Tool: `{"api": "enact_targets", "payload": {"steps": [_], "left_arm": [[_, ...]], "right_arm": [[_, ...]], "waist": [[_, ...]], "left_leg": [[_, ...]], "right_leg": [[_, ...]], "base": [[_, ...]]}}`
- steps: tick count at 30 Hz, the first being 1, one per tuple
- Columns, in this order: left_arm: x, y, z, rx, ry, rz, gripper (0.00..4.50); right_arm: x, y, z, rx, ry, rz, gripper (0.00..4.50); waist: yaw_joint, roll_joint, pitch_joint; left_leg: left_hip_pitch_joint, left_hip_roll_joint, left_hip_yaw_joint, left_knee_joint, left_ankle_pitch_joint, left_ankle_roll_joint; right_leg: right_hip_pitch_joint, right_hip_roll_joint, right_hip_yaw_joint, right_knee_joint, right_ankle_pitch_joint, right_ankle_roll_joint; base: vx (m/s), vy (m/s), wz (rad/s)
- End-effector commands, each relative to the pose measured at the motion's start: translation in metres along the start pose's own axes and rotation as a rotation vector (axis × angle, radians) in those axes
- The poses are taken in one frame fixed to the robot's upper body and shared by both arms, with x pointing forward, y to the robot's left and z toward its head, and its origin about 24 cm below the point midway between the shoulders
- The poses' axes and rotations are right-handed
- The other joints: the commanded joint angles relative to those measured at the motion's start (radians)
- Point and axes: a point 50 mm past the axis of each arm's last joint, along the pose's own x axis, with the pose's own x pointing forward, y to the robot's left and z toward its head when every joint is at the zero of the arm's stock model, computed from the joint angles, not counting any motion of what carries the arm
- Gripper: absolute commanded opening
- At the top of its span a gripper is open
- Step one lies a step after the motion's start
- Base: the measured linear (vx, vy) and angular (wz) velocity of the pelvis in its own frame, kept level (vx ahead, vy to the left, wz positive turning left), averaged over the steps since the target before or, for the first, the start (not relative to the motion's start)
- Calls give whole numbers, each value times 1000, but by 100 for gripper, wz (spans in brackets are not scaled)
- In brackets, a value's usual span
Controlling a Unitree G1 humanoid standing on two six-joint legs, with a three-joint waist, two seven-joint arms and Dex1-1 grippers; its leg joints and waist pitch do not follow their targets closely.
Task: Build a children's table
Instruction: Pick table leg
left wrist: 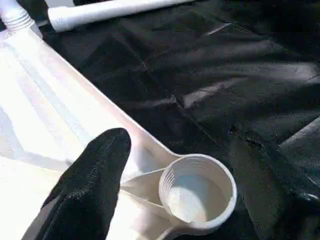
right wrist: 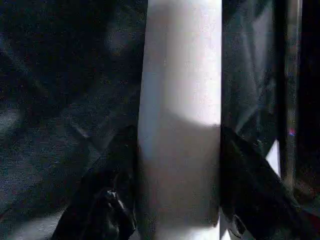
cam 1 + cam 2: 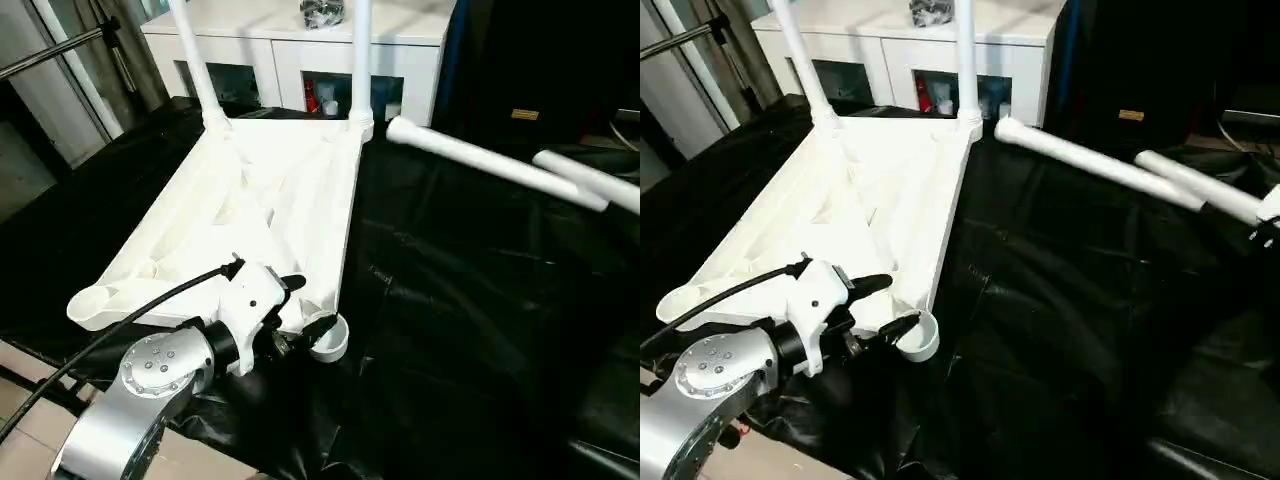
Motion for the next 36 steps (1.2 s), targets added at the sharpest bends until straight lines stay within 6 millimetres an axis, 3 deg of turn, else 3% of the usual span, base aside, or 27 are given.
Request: {"api": "enact_targets", "payload": {"steps": [1, 9, 10, 18, 27, 32, 34, 36], "left_arm": [[-2, 5, 4, 21, -2, 6, 359], [0, 6, 6, 27, -13, 15, 359], [0, 6, 6, 26, -16, 15, 359], [6, 2, 6, 20, -31, 11, 359], [15, 4, 7, 17, -44, 19, 359], [18, 5, 7, 15, -53, 25, 359], [20, 4, 7, 11, -59, 25, 359], [21, 5, 7, 10, -61, 25, 359]], "right_arm": [[-8, -9, 3, 8, -54, 20, 184], [-19, -16, -3, 77, -155, 113, 184], [-21, -17, -7, 71, -158, 115, 184], [-18, -16, -45, 46, -44, -40, 184], [2, 29, -69, -8, 1, 133, 184], [10, 52, -70, 15, -64, 241, 184], [14, 70, -71, 37, -112, 321, 184], [16, 79, -69, 44, -140, 364, 183]], "waist": [[5, -43, -50], [11, -48, -54], [11, -54, -56], [16, -53, -59], [15, -58, -65], [8, -62, -60], [4, -64, -59], [0, -54, -55]], "left_leg": [[4, 35, -7, -49, -142, 160], [2, 36, -6, -43, -130, 191], [3, 37, -5, -43, -128, 191], [4, 35, -3, -40, -114, 182], [0, 34, -2, -35, -117, 193], [2, 34, -2, -36, -174, 174], [4, 34, -3, -38, -204, 161], [7, 35, -6, -44, -235, 148]], "right_leg": [[49, -57, 23, -80, -129, -319], [48, -58, 21, -77, -125, -326], [48, -59, 21, -78, -131, -323], [46, -58, 23, -82, -151, -305], [48, -59, 22, -84, -165, -287], [43, -58, 20, -92, -250, -266], [43, -58, 21, -97, -298, -243], [39, -58, 20, -102, -339, -232]], "base": [[0, 0, 0], [0, 0, 0], [0, 0, 0], [0, 0, 0], [0, 0, 0], [0, 0, 0], [0, 0, 0], [0, 0, 0]]}}
